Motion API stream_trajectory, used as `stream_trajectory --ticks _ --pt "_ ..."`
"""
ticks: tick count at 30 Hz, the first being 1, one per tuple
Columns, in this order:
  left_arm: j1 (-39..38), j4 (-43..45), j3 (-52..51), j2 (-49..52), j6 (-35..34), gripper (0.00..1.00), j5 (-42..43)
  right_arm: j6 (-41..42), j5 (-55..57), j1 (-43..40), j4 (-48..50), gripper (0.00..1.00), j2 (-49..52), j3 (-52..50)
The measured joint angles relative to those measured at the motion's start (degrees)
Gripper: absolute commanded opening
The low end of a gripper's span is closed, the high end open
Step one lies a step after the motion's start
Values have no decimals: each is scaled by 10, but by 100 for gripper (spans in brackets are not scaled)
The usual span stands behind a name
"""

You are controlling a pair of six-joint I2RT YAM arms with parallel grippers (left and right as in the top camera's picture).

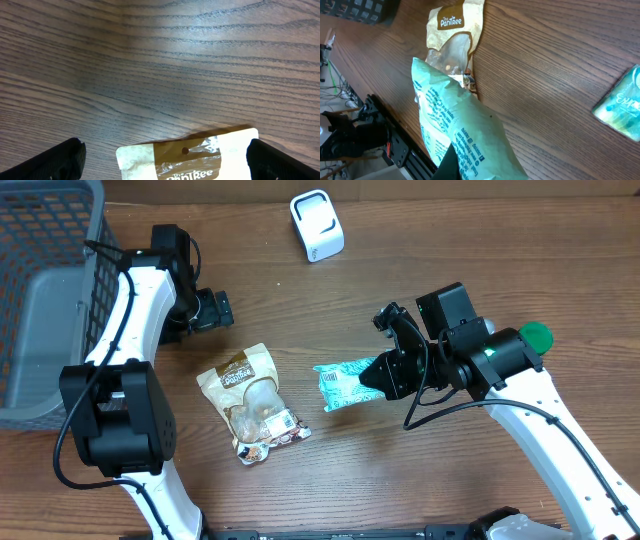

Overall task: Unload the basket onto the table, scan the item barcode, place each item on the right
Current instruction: 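Move the held teal wipes pack slightly left with the right gripper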

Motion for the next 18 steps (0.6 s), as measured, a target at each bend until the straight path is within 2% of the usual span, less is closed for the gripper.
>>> stream_trajectory --ticks 11,18 --pt "0 0 0 0 0 99 0 0 1 0 1 4 7 0" --pt "0 0 0 0 0 100 0 0 1 0 4 4 49 0"
